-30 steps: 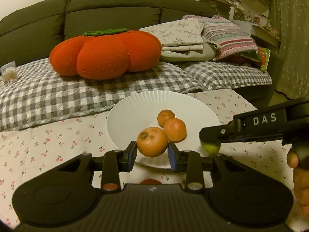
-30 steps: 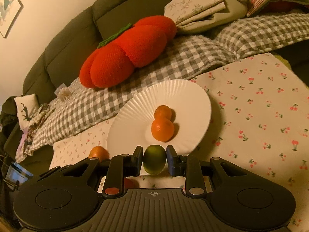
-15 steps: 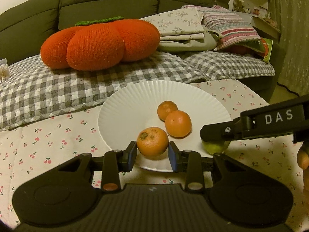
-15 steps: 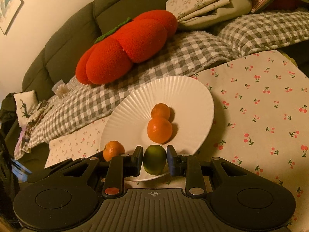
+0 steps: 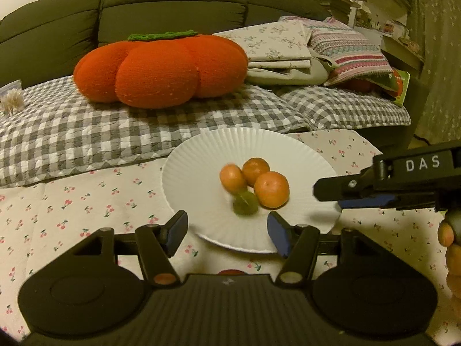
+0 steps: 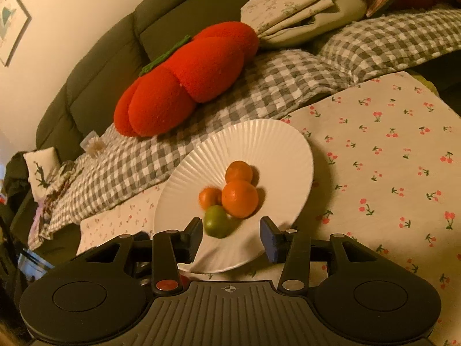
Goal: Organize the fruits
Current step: 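Move both grippers back to the fruit pile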
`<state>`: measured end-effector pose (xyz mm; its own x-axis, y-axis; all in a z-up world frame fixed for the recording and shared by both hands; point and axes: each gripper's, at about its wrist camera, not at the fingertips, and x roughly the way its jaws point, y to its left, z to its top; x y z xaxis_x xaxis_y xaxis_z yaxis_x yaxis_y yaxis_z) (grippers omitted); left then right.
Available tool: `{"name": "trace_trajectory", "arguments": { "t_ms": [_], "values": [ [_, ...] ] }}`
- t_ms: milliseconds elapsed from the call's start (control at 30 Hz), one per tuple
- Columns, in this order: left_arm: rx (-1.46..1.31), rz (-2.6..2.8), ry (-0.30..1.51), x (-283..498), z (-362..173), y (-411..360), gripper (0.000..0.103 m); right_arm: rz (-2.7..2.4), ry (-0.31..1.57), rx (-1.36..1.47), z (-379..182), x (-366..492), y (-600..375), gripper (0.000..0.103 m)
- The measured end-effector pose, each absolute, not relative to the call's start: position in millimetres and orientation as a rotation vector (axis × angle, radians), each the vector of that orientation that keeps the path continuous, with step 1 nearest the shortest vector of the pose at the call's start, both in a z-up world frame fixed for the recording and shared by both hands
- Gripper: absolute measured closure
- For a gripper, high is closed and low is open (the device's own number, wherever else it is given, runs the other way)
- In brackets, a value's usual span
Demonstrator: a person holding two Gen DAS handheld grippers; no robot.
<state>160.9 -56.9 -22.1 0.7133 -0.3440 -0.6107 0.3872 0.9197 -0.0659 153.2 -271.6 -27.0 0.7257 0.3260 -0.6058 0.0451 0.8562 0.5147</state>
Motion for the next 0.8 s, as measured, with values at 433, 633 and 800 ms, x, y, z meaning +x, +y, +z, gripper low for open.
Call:
{"name": "trace_trajectory", "arguments": {
  "t_ms": [433,633,800],
  "values": [
    [0.033,-0.375,0.712,131.3,-6.9,-30.1,0.043,0.17,0.763,0.56,-9.6,139.1,-273.9,0.059],
    [-0.011,-0.355,0.758,115.6,0.2,-15.3,0.043,0.179,0.789,0.55,-4.9,125.5,-271.7,0.059],
    [-0.003,-0.349,0.81,97.3,-4.0,-10.4,0.043,0.2,0.822,0.535,-5.9,111.9,-266.8,0.059]
  ]
}}
